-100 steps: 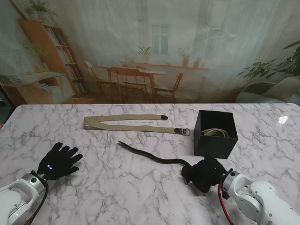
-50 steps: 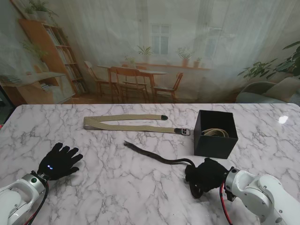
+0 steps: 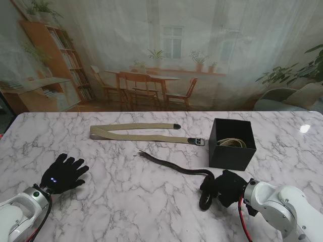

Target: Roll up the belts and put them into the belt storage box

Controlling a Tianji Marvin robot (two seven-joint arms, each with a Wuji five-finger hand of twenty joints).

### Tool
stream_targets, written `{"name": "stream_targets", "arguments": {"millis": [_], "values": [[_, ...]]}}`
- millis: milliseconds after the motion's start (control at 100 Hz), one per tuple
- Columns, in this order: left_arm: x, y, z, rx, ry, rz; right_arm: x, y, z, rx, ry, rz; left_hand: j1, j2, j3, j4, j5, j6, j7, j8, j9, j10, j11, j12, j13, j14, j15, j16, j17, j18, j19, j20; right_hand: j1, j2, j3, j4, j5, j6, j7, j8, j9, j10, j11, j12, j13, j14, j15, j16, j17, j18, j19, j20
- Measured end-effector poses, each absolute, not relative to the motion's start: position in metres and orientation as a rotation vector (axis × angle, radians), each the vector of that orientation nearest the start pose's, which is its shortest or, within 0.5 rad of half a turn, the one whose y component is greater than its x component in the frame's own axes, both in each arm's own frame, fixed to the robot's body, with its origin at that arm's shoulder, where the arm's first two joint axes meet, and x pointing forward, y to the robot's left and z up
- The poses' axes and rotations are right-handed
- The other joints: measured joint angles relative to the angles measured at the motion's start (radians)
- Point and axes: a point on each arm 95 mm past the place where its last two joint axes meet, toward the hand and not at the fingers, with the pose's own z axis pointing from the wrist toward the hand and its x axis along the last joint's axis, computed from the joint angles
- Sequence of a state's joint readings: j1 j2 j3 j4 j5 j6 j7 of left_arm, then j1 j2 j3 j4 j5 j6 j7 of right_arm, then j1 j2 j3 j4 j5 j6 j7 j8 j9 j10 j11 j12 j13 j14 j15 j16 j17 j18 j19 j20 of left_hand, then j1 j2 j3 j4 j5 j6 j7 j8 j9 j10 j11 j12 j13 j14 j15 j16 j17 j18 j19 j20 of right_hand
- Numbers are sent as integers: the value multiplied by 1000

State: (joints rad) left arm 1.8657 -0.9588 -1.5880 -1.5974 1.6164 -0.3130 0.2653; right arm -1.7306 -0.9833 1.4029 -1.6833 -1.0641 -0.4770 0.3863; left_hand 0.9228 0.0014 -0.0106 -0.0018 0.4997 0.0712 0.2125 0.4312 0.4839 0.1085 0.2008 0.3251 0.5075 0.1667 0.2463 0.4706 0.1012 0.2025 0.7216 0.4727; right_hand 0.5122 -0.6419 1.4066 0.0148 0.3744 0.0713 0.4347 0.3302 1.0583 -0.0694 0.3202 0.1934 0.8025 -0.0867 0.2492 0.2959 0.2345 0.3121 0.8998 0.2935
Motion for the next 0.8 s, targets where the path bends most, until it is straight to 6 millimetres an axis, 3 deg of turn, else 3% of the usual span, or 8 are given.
{"name": "stream_targets", "arguments": {"millis": [50, 110, 240, 330, 430, 630, 800], "values": [[333, 137, -346, -600, 1817, -1035, 346, -51, -354, 979, 2189, 1236, 0, 0, 0, 0, 0, 0, 0, 0, 0, 0, 0, 0, 0, 0, 0, 0, 0, 0, 0, 0, 19, 0, -1, -27, 0, -14, 10, 20, 19, -45, 3, 2, 12, -16, 4, -1, 12, -18, 9, 0], [333, 137, -346, -600, 1818, -1035, 347, -52, -355, 900, 2187, 1223, 0, 0, 0, 0, 0, 0, 0, 0, 0, 0, 0, 0, 0, 0, 0, 0, 0, 0, 0, 0, 14, 12, -23, -46, 16, -24, 36, 34, 52, -53, 15, 3, 35, -21, 6, -10, 16, -52, 17, 0], [333, 137, -346, -600, 1818, -1035, 348, -50, -358, 930, 2168, 1270, 0, 0, 0, 0, 0, 0, 0, 0, 0, 0, 0, 0, 0, 0, 0, 0, 0, 0, 0, 0, 65, 9, -78, -164, 84, -50, 86, 46, 129, -20, 35, 28, 76, -17, 35, -10, 34, -80, 41, -18], [333, 137, -346, -599, 1816, -1037, 348, -49, -360, 916, 2137, 1307, 0, 0, 0, 0, 0, 0, 0, 0, 0, 0, 0, 0, 0, 0, 0, 0, 0, 0, 0, 0, 109, 0, -122, -211, 152, -111, 151, 35, 191, 9, 70, 84, 111, -10, 61, -7, 48, -83, 58, -24], [333, 138, -346, -598, 1816, -1039, 348, -48, -365, 852, 2099, 1337, 0, 0, 0, 0, 0, 0, 0, 0, 0, 0, 0, 0, 0, 0, 0, 0, 0, 0, 0, 0, 137, -5, -145, -232, 183, -160, 238, -6, 231, 11, 97, 110, 154, -1, 83, 33, 85, -85, 84, -25], [333, 138, -346, -598, 1816, -1039, 351, -47, -367, 839, 2101, 1329, 0, 0, 0, 0, 0, 0, 0, 0, 0, 0, 0, 0, 0, 0, 0, 0, 0, 0, 0, 0, 123, -22, -181, -229, 183, -231, 323, -44, 264, -5, 97, 143, 199, 3, 83, 62, 99, -86, 111, -25], [333, 138, -346, -598, 1816, -1040, 353, -47, -367, 813, 2098, 1308, 0, 0, 0, 0, 0, 0, 0, 0, 0, 0, 0, 0, 0, 0, 0, 0, 0, 0, 0, 0, 77, -24, -235, -226, 183, -342, 335, -45, 202, 17, 137, 221, 197, 56, 92, 98, 81, -16, 112, -5]]}}
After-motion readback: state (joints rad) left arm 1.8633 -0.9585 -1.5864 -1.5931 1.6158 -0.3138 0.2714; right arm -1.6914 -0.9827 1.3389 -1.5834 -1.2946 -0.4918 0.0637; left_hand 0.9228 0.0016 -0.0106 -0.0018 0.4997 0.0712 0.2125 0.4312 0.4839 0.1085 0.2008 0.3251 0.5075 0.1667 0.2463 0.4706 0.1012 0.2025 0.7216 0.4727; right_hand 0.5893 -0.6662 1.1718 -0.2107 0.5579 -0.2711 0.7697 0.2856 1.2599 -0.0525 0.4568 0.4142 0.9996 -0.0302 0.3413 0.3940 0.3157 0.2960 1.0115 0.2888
